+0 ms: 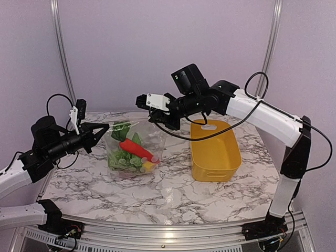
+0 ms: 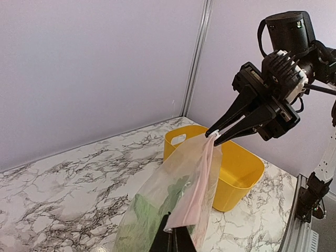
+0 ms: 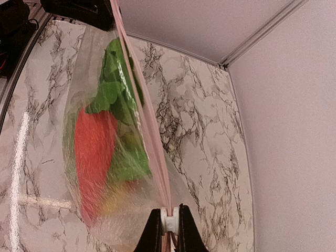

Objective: Place the food in the zip-top bag and seal the zipper
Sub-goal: Zip the zipper on the zipper food storage bag.

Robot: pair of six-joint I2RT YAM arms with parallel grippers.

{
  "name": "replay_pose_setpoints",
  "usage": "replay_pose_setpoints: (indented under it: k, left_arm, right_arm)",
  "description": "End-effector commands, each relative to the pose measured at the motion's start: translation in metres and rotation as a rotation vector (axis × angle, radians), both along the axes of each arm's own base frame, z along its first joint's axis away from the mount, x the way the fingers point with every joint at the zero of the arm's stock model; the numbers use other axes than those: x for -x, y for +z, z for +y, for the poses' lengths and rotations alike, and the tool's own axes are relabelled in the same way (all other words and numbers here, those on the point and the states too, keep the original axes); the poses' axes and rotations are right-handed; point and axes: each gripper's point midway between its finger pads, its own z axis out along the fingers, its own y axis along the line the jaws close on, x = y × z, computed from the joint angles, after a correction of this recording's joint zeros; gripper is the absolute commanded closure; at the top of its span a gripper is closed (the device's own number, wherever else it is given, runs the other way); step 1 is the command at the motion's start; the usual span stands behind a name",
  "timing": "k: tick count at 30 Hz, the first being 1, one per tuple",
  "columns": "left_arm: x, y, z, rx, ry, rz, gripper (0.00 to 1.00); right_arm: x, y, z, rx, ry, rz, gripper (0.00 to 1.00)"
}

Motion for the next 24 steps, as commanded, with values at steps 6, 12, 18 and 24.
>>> replay_pose_setpoints:
  k: [6, 12, 18, 24]
  left_arm:
    - [-0.016, 0.008, 0.028, 0.019, 0.152, -0.043, 1.0]
    - [-0.021, 0.004, 0.028, 0.022, 0.158, -0.03, 1.0]
    - [-0.033, -0.002, 0.027, 0.037, 0.168, -0.012, 1.0]
    - [-0.081, 0.01, 0.026, 0.037, 0.223, -0.012, 1.0]
  right_arm:
    - [-0.07, -0.027, -0.099, 0.181, -0.246, 0.045, 1.0]
    - [-0.076, -0.036, -0.111, 0.208, -0.262, 0.063, 1.0]
    - [-0.082, -0.039, -0.112, 0.221, -0.267, 0.053, 1.0]
    - [-0.127, -0.017, -0.116, 0.145, -0.343, 0.008, 1.0]
